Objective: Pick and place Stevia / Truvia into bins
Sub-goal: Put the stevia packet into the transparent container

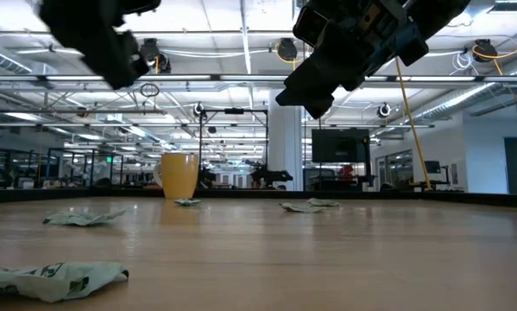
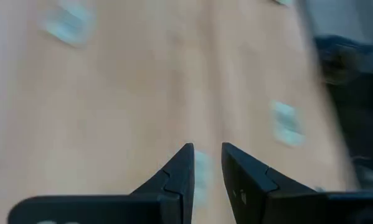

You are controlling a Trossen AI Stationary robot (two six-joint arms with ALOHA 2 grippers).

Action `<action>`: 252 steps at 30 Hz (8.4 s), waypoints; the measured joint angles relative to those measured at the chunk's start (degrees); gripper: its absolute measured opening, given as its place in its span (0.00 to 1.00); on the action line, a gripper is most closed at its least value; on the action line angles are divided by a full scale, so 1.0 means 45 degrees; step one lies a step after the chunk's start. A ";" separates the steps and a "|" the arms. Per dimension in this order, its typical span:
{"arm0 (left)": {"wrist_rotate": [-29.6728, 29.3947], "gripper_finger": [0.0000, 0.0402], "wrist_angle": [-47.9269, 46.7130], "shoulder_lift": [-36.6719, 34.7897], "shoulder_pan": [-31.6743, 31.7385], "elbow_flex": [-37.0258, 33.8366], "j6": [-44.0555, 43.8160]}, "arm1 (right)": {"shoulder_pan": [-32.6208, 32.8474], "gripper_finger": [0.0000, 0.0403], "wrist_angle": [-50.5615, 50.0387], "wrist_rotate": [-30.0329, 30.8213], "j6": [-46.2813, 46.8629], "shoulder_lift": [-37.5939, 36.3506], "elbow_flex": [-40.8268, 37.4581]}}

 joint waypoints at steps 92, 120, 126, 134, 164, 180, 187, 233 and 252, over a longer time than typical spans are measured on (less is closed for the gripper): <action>-0.2104 0.31 0.1538 0.4837 0.6998 0.0000 0.4039 | 0.0000 0.33 0.0009 -0.0005 0.0049 0.0000 -0.0568; -0.1725 0.27 0.1210 0.4824 0.6890 -0.0233 0.3543 | 0.0000 0.33 0.0013 -0.0004 -0.0051 0.0000 -0.0568; -0.1686 0.27 0.1867 0.4795 0.6857 -0.0797 0.3318 | 0.0000 0.33 0.0013 -0.0005 -0.0053 0.0000 -0.0568; -0.1897 0.20 0.2449 0.4829 0.6852 -0.0874 0.4001 | 0.0000 0.33 0.0013 0.0000 -0.0029 0.0000 -0.0568; -0.3204 0.00 -0.1943 -0.1452 -0.1904 -0.0441 -0.1176 | 0.0000 0.33 0.0067 0.0019 -0.0285 0.0005 -0.0578; -0.2499 0.00 -0.1509 0.0606 -0.6889 -0.0481 -0.9067 | 0.0000 0.33 0.0023 0.0034 -0.0335 0.0002 -0.0578; -0.1632 0.01 -0.1107 0.1911 -0.6238 -0.0481 -0.9311 | 0.0000 0.33 0.0018 0.0034 -0.0335 0.0002 -0.0578; -0.4940 0.03 -0.0438 -0.1668 -0.4956 -0.0481 -0.5596 | -0.0002 0.33 0.0023 -0.0010 -0.0337 0.0005 -0.0573; -0.7541 0.08 0.0810 -0.1636 -0.4297 -0.0480 -0.3536 | -0.0001 0.33 0.0023 -0.0013 -0.0335 0.0002 -0.0572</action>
